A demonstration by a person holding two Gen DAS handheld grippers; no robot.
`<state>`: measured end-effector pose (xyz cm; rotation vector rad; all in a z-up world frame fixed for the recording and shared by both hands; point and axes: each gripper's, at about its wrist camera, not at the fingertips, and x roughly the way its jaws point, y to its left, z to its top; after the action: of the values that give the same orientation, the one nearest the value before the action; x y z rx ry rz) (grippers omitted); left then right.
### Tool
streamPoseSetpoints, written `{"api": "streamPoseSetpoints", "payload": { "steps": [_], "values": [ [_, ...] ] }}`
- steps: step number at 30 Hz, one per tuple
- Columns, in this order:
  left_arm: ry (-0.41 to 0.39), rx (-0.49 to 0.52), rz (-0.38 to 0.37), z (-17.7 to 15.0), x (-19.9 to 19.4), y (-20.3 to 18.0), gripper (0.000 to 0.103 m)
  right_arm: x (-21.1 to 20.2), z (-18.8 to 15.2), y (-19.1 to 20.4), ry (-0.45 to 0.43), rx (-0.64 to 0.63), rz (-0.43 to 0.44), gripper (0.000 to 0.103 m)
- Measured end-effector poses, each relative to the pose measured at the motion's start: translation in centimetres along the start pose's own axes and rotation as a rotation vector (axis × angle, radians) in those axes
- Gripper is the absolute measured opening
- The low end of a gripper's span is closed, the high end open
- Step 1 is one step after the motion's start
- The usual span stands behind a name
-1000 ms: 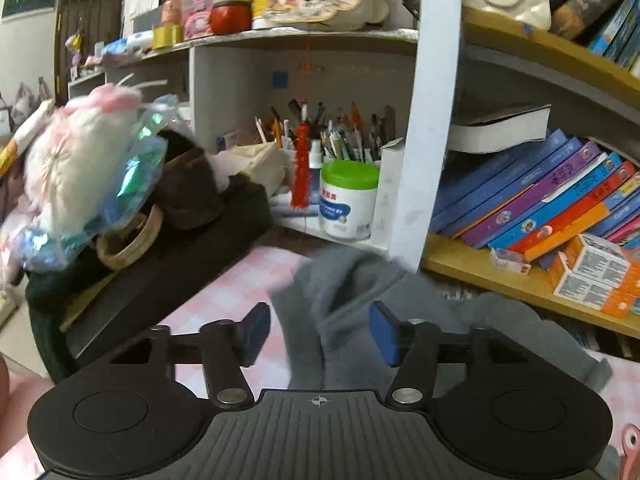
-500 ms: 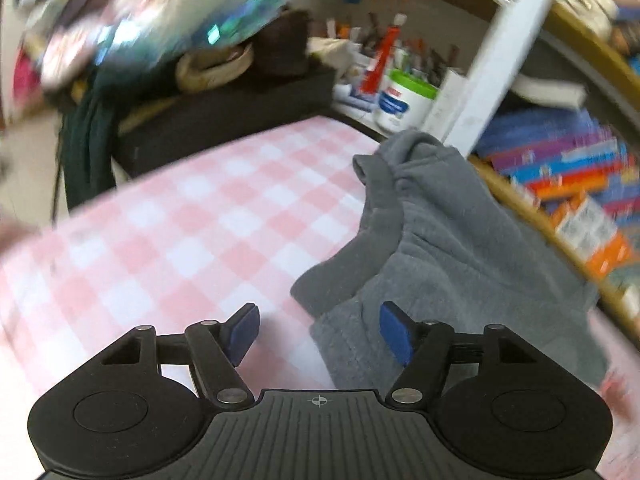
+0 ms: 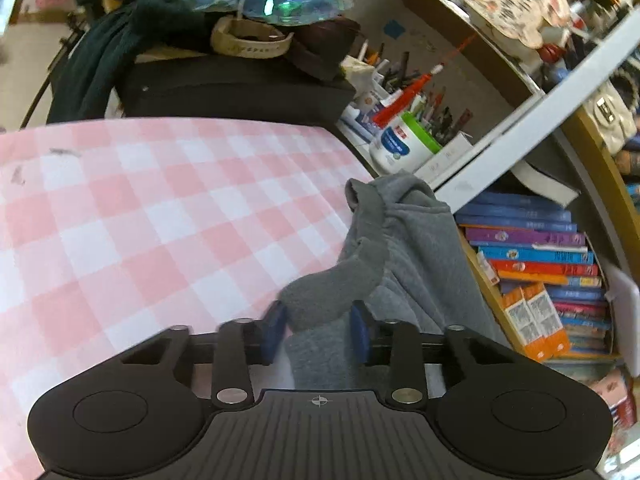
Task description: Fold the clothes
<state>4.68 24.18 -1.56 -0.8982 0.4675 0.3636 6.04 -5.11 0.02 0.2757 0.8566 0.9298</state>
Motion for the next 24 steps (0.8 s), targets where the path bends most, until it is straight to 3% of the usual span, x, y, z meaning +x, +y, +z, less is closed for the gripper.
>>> {"api": "streamPoseSetpoints", "payload": {
  "steps": [3, 5, 8, 12, 14, 17, 20, 24],
  "values": [
    [0.025, -0.010, -0.029, 0.3, 0.3, 0.7, 0.016, 0.9, 0.2, 1.1, -0.035, -0.006, -0.098, 0.025],
    [0.040, -0.031, -0.041, 0.7, 0.3, 1.2, 0.014, 0.9, -0.3, 1.6, -0.033, -0.102, -0.125, 0.013],
    [0.020, -0.044, -0.078, 1.8, -0.7, 1.7, 0.013, -0.7, -0.8, 1.2, -0.034, -0.204, -0.139, 0.008],
    [-0.028, -0.052, -0.142, 3.5, -3.0, 2.0, 0.013, -6.8, -1.6, -1.0, -0.126, -0.330, -0.279, 0.007],
    [-0.077, -0.035, -0.133, 4.3, -4.2, 2.0, 0.012, -9.9, -2.1, -1.7, -0.192, -0.409, -0.438, 0.007],
    [-0.122, -0.039, -0.123, 5.4, -5.4, 2.6, 0.012, -14.2, -2.8, -2.6, -0.320, -0.567, -0.771, 0.007],
    [-0.142, -0.044, -0.107, 6.0, -6.4, 3.5, 0.012, -18.6, -3.3, -4.0, -0.419, -0.585, -0.950, 0.007],
    [-0.123, -0.045, -0.084, 5.3, -6.4, 4.7, 0.013, -21.2, -4.1, -7.3, -0.354, -0.393, -0.843, 0.007]
  ]
}}
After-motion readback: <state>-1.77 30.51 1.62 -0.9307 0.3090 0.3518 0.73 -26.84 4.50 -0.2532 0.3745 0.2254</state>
